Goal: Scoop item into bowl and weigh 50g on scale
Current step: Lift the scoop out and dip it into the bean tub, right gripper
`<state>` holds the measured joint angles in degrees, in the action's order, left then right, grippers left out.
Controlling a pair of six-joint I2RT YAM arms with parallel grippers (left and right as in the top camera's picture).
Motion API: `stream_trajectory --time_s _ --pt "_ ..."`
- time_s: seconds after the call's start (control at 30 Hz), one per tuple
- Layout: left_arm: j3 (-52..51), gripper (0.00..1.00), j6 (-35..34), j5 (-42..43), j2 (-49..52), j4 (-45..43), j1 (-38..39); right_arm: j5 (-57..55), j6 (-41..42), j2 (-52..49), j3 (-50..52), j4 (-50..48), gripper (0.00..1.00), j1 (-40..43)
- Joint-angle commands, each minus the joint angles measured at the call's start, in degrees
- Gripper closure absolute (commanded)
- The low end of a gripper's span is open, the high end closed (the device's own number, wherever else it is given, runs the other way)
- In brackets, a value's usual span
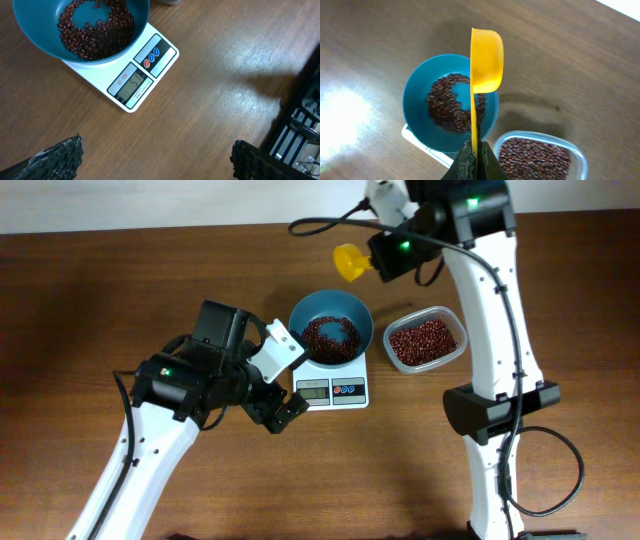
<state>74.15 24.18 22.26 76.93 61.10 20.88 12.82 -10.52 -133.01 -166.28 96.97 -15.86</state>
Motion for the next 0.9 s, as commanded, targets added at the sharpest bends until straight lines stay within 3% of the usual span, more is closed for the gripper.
stream_trajectory --time_s 0.0,0.57,0.73,0.87 --pt "0.81 0.01 -0.55 0.74 -0.13 0.11 0.11 0.7 0.52 1.2 -1.05 0.15 0.96 1.01" --pt "0.81 0.01 -0.57 0.74 -0.13 0.11 0.11 1.03 0.5 1.2 -1.05 0.35 0.96 0.9" --pt "0.81 0.01 -0.57 0.74 -0.13 0.11 0.11 8.13 -1.75 1.2 -1.05 0.37 0.96 0.87" --pt "0.81 0.01 -0.55 0.74 -0.13 0.11 0.11 -4.57 4.74 1.51 -1.05 0.37 0.96 1.27"
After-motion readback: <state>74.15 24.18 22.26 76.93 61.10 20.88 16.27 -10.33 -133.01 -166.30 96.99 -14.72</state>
